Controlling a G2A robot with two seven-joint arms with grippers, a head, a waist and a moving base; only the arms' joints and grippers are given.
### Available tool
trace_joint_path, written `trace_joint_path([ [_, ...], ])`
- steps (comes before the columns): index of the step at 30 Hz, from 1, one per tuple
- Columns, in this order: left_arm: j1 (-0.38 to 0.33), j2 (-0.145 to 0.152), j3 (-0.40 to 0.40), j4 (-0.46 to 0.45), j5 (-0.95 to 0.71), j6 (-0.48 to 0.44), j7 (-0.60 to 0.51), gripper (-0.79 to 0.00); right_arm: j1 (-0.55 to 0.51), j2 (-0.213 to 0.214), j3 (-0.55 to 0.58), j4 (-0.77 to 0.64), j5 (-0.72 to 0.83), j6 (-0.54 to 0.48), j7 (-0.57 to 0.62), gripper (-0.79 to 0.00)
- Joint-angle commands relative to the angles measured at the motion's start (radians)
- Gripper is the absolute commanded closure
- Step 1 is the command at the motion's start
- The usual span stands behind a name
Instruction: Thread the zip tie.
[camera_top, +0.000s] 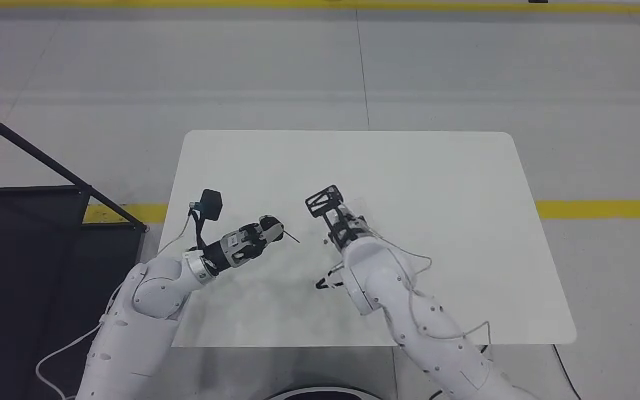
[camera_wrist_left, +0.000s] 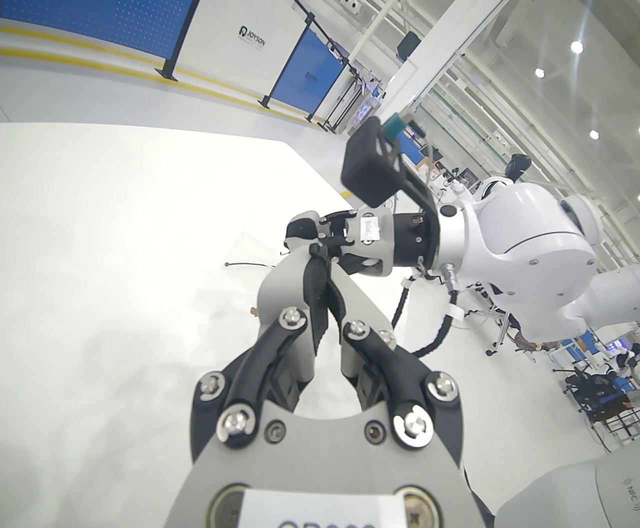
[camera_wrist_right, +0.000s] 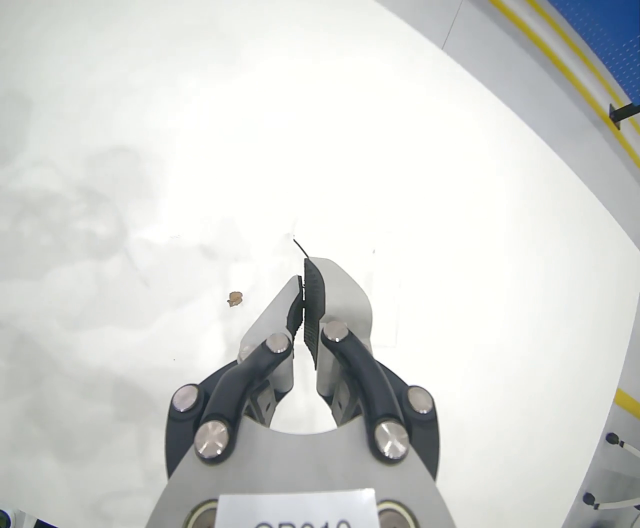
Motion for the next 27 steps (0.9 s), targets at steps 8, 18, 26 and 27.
trace_joint_path([
  [8, -0.039, 0.010, 0.045, -0.006, 0.009, 0.010, -0.106, 0.000, -0.230, 0.047, 0.136, -0.246, -0.048, -0.160, -0.215, 0.000],
  [18, -0.178, 0.026, 0.159, 0.055, -0.133, -0.065, -0.392, 0.000, -0.463, 0.115, 0.391, -0.391, 0.131, -0.674, -0.571, 0.000],
  [26, -0.249, 0.044, 0.244, 0.065, -0.139, -0.061, -0.423, 0.000, -0.537, 0.154, 0.551, -0.389, 0.212, -1.036, -0.829, 0.000],
  [27, -0.249, 0.044, 0.244, 0.065, -0.139, -0.061, -0.423, 0.000, -0.539, 0.158, 0.559, -0.384, 0.211, -1.075, -0.860, 0.000],
])
